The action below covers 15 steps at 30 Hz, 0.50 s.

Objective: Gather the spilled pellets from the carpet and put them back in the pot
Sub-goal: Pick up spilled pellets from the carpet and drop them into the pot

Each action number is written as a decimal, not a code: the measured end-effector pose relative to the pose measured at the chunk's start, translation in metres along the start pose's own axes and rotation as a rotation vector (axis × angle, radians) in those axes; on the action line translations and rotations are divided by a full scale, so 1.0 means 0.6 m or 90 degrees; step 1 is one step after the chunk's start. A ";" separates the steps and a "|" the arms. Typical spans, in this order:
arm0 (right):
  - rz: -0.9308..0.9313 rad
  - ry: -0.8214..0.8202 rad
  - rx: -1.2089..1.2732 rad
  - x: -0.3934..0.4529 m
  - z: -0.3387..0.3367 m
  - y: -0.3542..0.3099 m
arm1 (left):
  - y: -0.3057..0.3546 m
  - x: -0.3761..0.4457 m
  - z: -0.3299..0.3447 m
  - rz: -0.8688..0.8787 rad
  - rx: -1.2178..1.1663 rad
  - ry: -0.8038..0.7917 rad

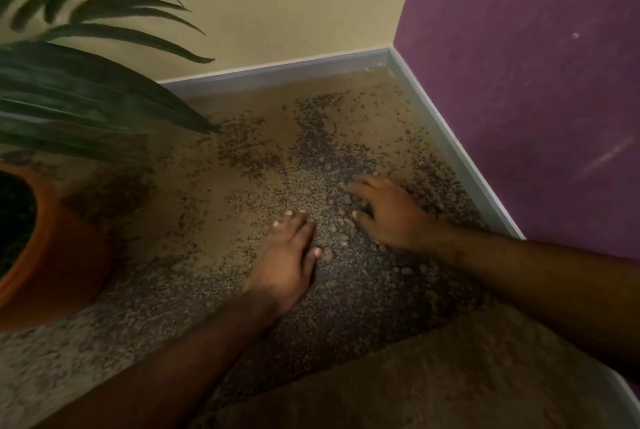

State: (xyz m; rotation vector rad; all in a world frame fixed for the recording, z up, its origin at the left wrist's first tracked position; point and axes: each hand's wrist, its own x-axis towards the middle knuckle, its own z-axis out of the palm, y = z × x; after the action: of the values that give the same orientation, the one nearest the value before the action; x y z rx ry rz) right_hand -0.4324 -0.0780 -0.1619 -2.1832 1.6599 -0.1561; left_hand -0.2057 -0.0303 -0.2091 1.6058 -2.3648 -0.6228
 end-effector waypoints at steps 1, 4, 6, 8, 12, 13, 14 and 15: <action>-0.007 -0.004 -0.009 0.004 0.002 -0.002 | 0.011 0.000 0.003 0.035 -0.019 -0.012; -0.040 -0.040 -0.029 0.013 0.012 -0.014 | 0.038 0.003 0.014 0.082 -0.045 -0.042; -0.057 -0.070 -0.052 0.011 0.021 -0.023 | 0.045 0.005 0.019 0.081 -0.023 -0.033; -0.094 -0.077 -0.072 0.004 0.027 -0.028 | 0.046 0.005 0.018 0.078 -0.018 -0.016; -0.175 -0.087 -0.097 -0.013 0.032 -0.024 | 0.042 0.005 0.010 0.099 -0.015 0.044; -0.185 -0.086 -0.097 -0.018 0.032 -0.020 | 0.040 0.004 0.007 0.098 -0.009 0.047; -0.194 -0.087 -0.098 -0.023 0.032 -0.016 | 0.038 0.004 0.003 0.097 -0.003 0.047; -0.203 -0.088 -0.103 -0.028 0.032 -0.012 | 0.035 0.003 0.001 0.100 0.001 0.049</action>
State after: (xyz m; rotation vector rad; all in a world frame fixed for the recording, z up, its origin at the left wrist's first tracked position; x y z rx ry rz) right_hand -0.4247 -0.0559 -0.1741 -2.5076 1.2825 0.0438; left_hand -0.2237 -0.0252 -0.2000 1.3998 -2.4053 -0.5188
